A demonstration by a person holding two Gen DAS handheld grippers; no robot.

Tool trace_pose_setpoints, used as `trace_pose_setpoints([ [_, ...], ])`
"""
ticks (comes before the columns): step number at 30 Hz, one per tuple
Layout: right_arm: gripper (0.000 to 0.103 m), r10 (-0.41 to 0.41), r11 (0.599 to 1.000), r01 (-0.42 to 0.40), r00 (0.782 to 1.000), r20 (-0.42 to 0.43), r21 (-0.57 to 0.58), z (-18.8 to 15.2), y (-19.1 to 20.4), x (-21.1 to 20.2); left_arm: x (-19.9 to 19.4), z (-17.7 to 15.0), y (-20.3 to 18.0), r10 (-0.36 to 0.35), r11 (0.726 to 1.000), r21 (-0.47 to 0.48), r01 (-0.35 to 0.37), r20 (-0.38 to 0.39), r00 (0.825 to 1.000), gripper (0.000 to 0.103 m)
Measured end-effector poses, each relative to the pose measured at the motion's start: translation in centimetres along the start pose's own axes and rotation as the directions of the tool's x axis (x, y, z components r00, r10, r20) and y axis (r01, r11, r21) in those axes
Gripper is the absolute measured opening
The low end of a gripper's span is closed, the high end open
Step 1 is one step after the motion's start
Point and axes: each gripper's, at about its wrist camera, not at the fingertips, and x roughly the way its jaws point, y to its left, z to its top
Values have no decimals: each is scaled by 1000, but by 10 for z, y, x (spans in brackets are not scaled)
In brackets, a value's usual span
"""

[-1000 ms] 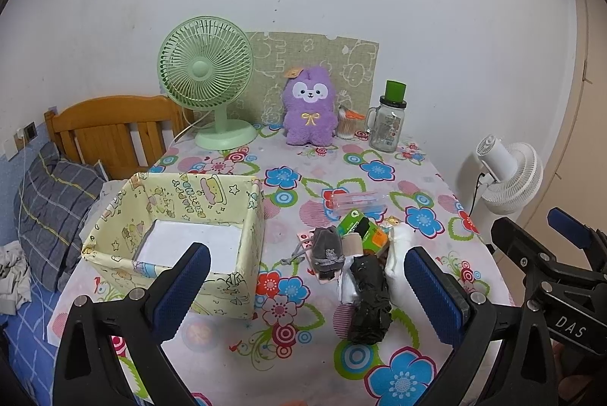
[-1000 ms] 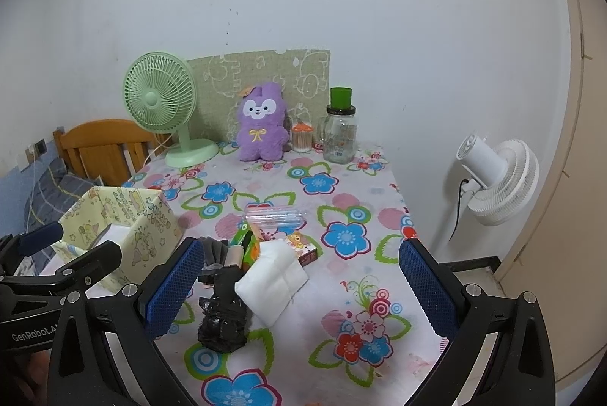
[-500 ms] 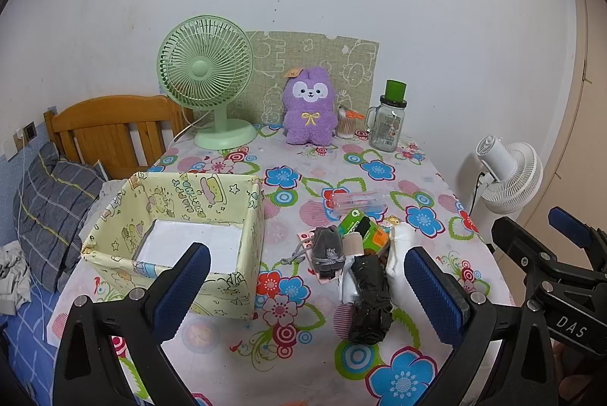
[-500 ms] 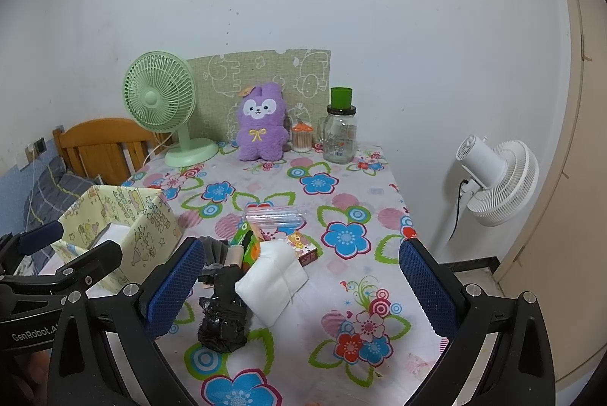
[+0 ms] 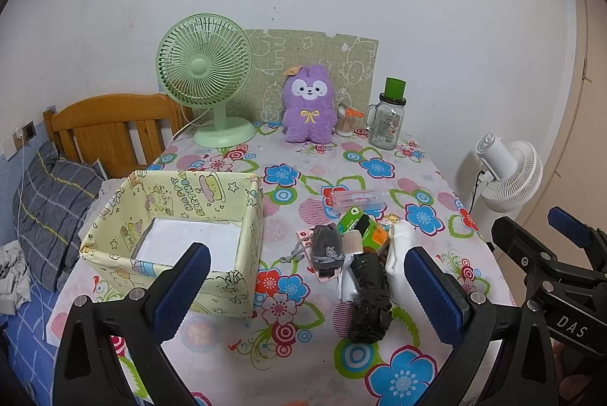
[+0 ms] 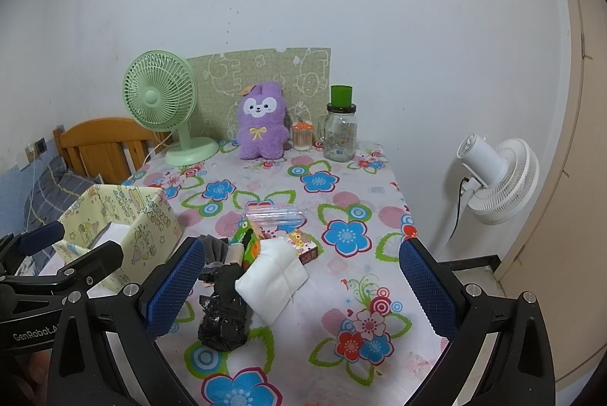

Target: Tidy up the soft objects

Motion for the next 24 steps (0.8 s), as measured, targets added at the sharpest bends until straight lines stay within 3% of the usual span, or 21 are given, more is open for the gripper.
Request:
trace_pose_setpoints([
  [24, 103, -11, 1000, 11, 997, -76, 6, -15, -10, 22, 34, -13, -13, -20, 1000, 15, 22, -84, 996, 103],
])
